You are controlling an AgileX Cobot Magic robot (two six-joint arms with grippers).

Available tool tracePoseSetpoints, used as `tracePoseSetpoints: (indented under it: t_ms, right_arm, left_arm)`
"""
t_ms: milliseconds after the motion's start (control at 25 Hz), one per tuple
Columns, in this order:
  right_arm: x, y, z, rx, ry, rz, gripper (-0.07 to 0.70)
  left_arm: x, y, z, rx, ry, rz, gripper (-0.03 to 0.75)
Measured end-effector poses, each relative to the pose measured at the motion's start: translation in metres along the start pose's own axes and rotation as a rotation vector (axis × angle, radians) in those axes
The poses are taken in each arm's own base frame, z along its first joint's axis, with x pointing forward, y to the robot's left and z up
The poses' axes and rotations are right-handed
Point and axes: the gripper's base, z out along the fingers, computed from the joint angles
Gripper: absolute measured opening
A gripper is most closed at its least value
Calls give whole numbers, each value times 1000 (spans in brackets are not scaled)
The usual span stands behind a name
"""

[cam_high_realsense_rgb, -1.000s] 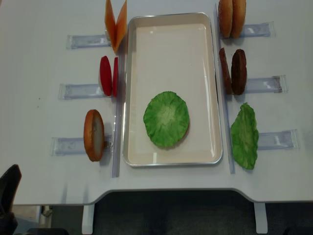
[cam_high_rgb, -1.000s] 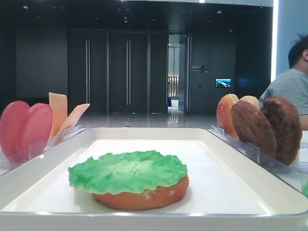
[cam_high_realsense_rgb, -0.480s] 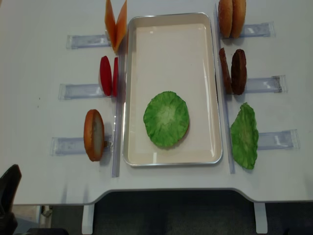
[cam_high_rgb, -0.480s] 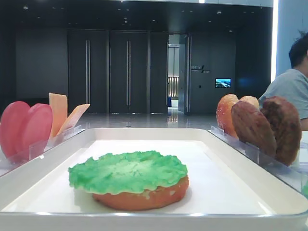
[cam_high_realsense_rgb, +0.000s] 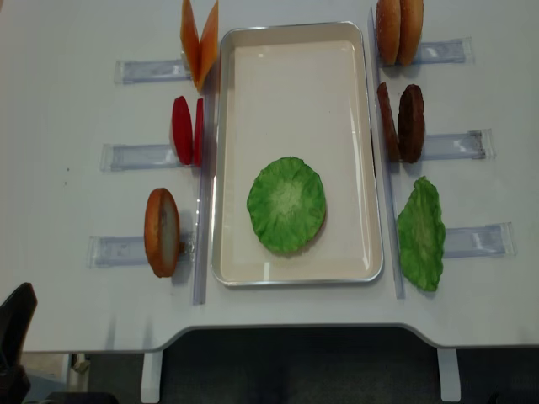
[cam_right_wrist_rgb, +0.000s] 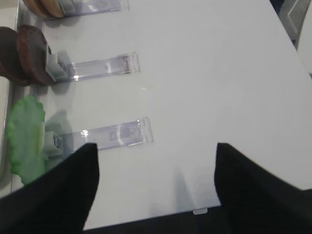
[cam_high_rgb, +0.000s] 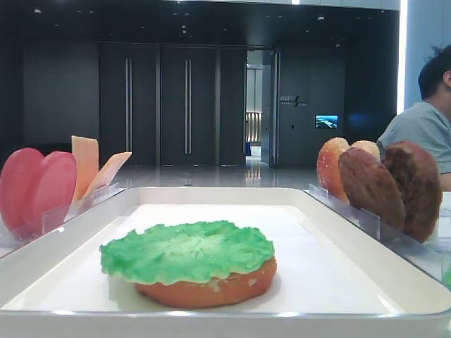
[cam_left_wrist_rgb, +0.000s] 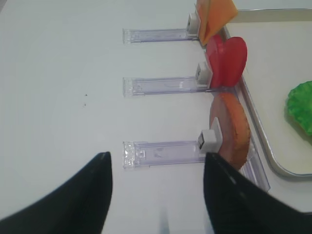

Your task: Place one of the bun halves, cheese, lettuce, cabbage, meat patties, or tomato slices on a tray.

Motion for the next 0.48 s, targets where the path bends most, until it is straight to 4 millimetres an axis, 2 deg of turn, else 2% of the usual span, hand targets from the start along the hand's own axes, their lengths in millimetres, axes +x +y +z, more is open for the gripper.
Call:
tracePoseSetpoints:
  t_ms: [200,480]
  right_arm:
    - [16,0,8,-1,11,1,487]
    - [29,0,-6,-2,-143,-6,487]
  left_arm:
    - [0,0,0,0,0,-1,452]
    - [0,0,0,0,0,-3,452]
